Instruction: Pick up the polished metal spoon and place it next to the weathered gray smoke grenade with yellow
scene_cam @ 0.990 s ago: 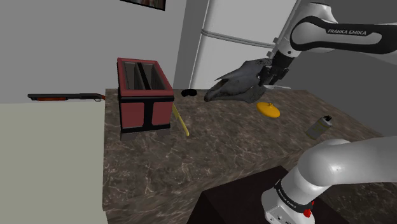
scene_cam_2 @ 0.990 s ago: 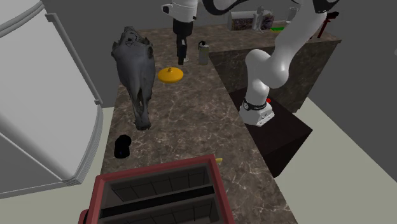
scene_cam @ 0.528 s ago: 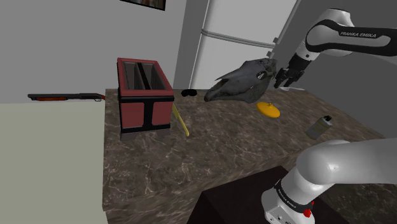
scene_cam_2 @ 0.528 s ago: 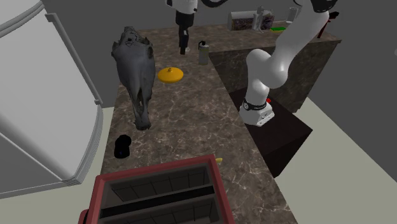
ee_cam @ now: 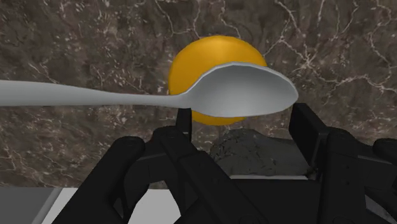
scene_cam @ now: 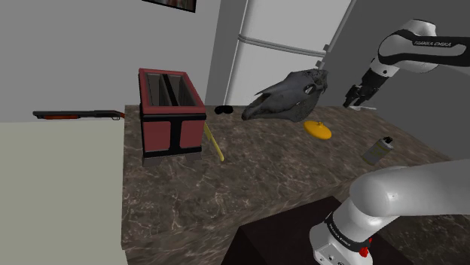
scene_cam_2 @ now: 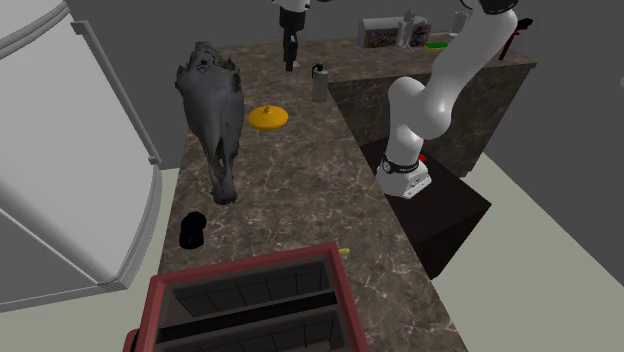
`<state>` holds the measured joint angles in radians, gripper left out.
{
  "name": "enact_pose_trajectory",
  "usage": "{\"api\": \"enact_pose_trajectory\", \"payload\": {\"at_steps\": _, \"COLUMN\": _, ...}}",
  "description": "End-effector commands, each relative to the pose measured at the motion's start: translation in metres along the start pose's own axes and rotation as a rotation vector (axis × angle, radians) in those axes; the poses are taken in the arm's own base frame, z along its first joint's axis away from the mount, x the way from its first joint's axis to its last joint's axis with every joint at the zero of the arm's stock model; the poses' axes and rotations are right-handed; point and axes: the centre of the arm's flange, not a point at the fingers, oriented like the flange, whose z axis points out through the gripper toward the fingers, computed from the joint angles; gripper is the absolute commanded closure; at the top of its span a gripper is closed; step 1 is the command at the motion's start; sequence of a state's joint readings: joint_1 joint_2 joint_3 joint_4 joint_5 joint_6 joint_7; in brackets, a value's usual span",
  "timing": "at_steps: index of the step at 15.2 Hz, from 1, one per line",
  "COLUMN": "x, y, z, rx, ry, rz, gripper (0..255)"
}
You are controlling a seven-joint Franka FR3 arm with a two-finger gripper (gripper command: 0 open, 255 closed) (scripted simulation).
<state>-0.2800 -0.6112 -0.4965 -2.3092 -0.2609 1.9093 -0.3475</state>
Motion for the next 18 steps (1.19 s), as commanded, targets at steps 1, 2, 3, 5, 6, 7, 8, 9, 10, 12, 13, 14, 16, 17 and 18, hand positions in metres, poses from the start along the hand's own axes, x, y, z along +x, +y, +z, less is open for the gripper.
{"api": "enact_pose_trajectory", "payload": {"at_steps": 1, "x": -0.005, "y": 0.025, "z": 0.000, "rx": -0.001, "ry": -0.001, "rz": -0.002, "gripper": 255}}
{"api": "enact_pose_trajectory", "payload": {"at_steps": 2, "x": -0.007, "y": 0.038, "z": 0.000, "rx": -0.001, "ry": -0.001, "rz": -0.002, "gripper": 255}}
{"api": "enact_pose_trajectory", "payload": {"at_steps": 3, "x": -0.009, "y": 0.052, "z": 0.001, "rx": -0.001, "ry": -0.001, "rz": -0.002, "gripper": 255}}
{"api": "enact_pose_trajectory", "payload": {"at_steps": 5, "x": -0.014, "y": 0.078, "z": 0.001, "rx": -0.001, "ry": -0.001, "rz": -0.002, "gripper": 255}}
{"api": "enact_pose_trajectory", "payload": {"at_steps": 6, "x": -0.016, "y": 0.091, "z": 0.001, "rx": -0.001, "ry": -0.001, "rz": -0.002, "gripper": 255}}
{"api": "enact_pose_trajectory", "payload": {"at_steps": 7, "x": -0.018, "y": 0.104, "z": 0.001, "rx": -0.001, "ry": -0.001, "rz": -0.002, "gripper": 255}}
{"api": "enact_pose_trajectory", "payload": {"at_steps": 8, "x": -0.020, "y": 0.117, "z": 0.001, "rx": -0.001, "ry": -0.001, "rz": -0.002, "gripper": 255}}
{"api": "enact_pose_trajectory", "payload": {"at_steps": 9, "x": -0.023, "y": 0.130, "z": 0.001, "rx": -0.001, "ry": -0.001, "rz": -0.002, "gripper": 255}}
{"api": "enact_pose_trajectory", "payload": {"at_steps": 10, "x": -0.025, "y": 0.143, "z": 0.001, "rx": -0.001, "ry": -0.001, "rz": -0.002, "gripper": 255}}
{"api": "enact_pose_trajectory", "payload": {"at_steps": 12, "x": -0.029, "y": 0.169, "z": 0.001, "rx": -0.001, "ry": -0.001, "rz": -0.002, "gripper": 255}}
{"api": "enact_pose_trajectory", "payload": {"at_steps": 13, "x": -0.031, "y": 0.182, "z": 0.001, "rx": -0.001, "ry": -0.001, "rz": -0.002, "gripper": 255}}
{"api": "enact_pose_trajectory", "payload": {"at_steps": 14, "x": -0.034, "y": 0.195, "z": 0.002, "rx": -0.001, "ry": -0.001, "rz": -0.002, "gripper": 255}}
{"api": "enact_pose_trajectory", "payload": {"at_steps": 16, "x": -0.038, "y": 0.221, "z": 0.002, "rx": -0.001, "ry": -0.001, "rz": -0.002, "gripper": 255}}
{"api": "enact_pose_trajectory", "payload": {"at_steps": 17, "x": -0.040, "y": 0.234, "z": 0.002, "rx": -0.001, "ry": -0.001, "rz": -0.002, "gripper": 255}}
{"api": "enact_pose_trajectory", "payload": {"at_steps": 18, "x": -0.043, "y": 0.247, "z": 0.002, "rx": -0.001, "ry": -0.001, "rz": -0.002, "gripper": 255}}
